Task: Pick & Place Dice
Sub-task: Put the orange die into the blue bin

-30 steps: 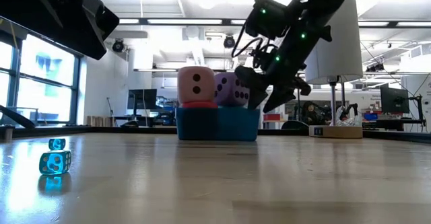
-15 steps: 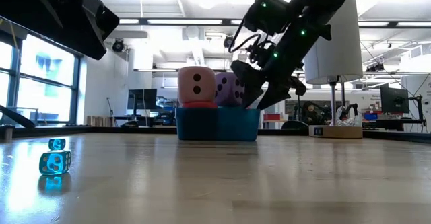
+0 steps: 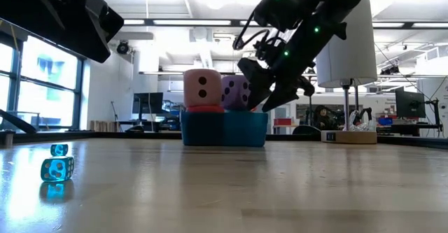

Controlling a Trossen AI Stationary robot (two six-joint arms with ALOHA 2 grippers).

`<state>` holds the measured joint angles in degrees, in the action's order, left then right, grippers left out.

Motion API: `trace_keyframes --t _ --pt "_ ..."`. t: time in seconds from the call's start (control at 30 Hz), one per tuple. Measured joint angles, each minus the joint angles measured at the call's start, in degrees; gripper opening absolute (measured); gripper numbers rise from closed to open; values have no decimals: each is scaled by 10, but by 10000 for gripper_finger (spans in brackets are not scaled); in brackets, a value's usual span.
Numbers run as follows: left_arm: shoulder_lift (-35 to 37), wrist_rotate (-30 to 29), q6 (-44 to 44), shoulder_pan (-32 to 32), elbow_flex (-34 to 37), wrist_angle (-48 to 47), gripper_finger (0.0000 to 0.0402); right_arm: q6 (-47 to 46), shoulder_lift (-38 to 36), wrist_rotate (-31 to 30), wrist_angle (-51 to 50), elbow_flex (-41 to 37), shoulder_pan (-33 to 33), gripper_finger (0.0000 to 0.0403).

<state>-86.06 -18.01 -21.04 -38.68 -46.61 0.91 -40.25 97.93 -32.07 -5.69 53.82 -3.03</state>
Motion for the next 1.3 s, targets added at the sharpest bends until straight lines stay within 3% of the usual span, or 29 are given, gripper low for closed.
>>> trace_keyframes --t 0.17,0.4,0.63,1.0,1.3 --pt "0 0 0 0 0 0 179 0 0 -24 -1 0 5 204" --pt "0 0 0 0 0 0 179 -4 0 -139 -11 0 25 203" --pt "0 0 -3 0 11 10 179 -63 0 -115 -40 0 18 204" --pt "0 1 -4 0 11 13 179 -67 0 -53 -47 0 13 204" --pt "0 1 -4 0 11 14 179 -22 47 -73 9 1 19 204"
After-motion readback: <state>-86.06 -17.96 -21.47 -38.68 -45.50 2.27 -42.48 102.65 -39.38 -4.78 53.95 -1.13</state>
